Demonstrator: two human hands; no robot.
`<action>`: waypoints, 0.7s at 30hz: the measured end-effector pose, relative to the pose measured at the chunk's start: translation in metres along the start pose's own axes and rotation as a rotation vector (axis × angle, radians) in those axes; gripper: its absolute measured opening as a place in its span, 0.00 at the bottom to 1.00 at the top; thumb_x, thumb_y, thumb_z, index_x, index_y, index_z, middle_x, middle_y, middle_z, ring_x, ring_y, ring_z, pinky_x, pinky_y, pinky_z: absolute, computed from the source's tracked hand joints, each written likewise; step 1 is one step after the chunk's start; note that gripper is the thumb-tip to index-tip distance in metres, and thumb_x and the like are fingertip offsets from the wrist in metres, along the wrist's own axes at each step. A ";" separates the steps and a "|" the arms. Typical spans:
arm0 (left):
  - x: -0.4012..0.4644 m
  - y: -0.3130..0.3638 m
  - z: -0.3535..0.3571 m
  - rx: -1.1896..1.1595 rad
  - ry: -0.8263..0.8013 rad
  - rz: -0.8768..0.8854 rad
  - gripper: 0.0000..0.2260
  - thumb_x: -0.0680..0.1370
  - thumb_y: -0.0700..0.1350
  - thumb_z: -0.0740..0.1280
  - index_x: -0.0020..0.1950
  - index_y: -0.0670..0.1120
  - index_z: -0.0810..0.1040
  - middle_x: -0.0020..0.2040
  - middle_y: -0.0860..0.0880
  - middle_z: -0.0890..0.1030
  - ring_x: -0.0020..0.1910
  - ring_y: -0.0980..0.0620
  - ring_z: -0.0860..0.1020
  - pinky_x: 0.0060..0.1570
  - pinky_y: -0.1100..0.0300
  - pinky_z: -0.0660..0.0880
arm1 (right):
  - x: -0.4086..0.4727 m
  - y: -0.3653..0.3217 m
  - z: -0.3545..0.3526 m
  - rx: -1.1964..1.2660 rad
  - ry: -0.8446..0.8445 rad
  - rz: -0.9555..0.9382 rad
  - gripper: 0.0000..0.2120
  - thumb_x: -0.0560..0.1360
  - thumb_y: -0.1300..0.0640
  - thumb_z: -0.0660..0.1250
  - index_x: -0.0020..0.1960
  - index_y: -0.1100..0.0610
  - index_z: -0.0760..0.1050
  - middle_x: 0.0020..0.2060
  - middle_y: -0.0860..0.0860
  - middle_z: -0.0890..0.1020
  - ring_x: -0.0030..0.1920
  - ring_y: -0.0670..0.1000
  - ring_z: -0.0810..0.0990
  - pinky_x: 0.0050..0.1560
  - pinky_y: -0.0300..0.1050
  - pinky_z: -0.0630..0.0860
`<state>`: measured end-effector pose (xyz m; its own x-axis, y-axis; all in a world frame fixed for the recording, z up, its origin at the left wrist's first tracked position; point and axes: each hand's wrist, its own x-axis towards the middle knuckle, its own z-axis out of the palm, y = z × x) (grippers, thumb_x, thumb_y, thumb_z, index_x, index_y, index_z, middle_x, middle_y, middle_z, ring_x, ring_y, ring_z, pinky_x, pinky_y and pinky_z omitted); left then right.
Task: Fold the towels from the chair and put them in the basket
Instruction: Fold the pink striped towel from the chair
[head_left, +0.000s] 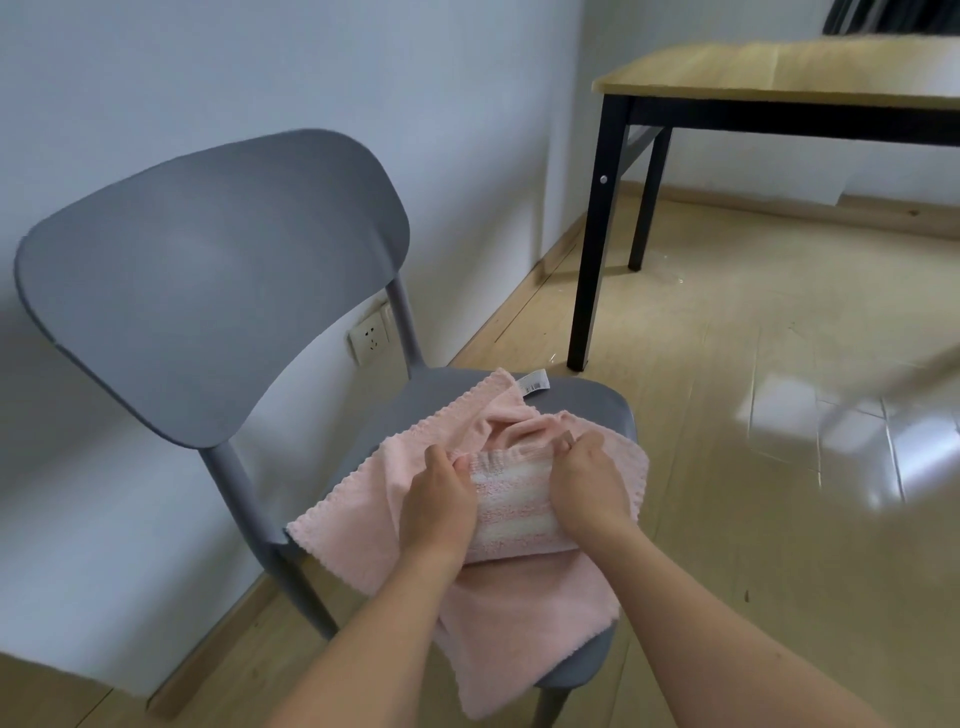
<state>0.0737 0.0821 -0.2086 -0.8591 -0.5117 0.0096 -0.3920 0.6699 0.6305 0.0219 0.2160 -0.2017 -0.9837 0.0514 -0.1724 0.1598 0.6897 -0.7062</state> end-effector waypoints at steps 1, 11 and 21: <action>-0.001 0.000 -0.006 -0.044 0.000 0.007 0.12 0.83 0.50 0.53 0.53 0.43 0.70 0.47 0.47 0.79 0.49 0.42 0.77 0.44 0.51 0.71 | -0.003 -0.005 -0.005 0.022 -0.012 -0.026 0.22 0.83 0.47 0.46 0.62 0.62 0.68 0.56 0.57 0.78 0.55 0.58 0.76 0.49 0.48 0.68; 0.003 0.067 -0.081 -0.124 0.174 0.244 0.09 0.83 0.50 0.54 0.51 0.45 0.69 0.42 0.51 0.73 0.39 0.48 0.69 0.38 0.56 0.62 | -0.021 -0.062 -0.078 0.149 0.084 -0.066 0.16 0.83 0.55 0.47 0.62 0.64 0.66 0.58 0.59 0.76 0.58 0.60 0.75 0.46 0.43 0.64; 0.086 0.116 -0.045 -0.031 0.125 0.237 0.11 0.84 0.49 0.53 0.53 0.42 0.69 0.41 0.47 0.76 0.42 0.41 0.76 0.36 0.55 0.65 | 0.077 -0.071 -0.090 0.209 0.083 0.010 0.12 0.82 0.59 0.47 0.60 0.63 0.63 0.47 0.55 0.72 0.46 0.57 0.73 0.44 0.47 0.65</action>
<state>-0.0307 0.0920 -0.1002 -0.8778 -0.4061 0.2540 -0.1730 0.7633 0.6224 -0.0728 0.2357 -0.1027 -0.9840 0.1230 -0.1288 0.1746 0.5246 -0.8332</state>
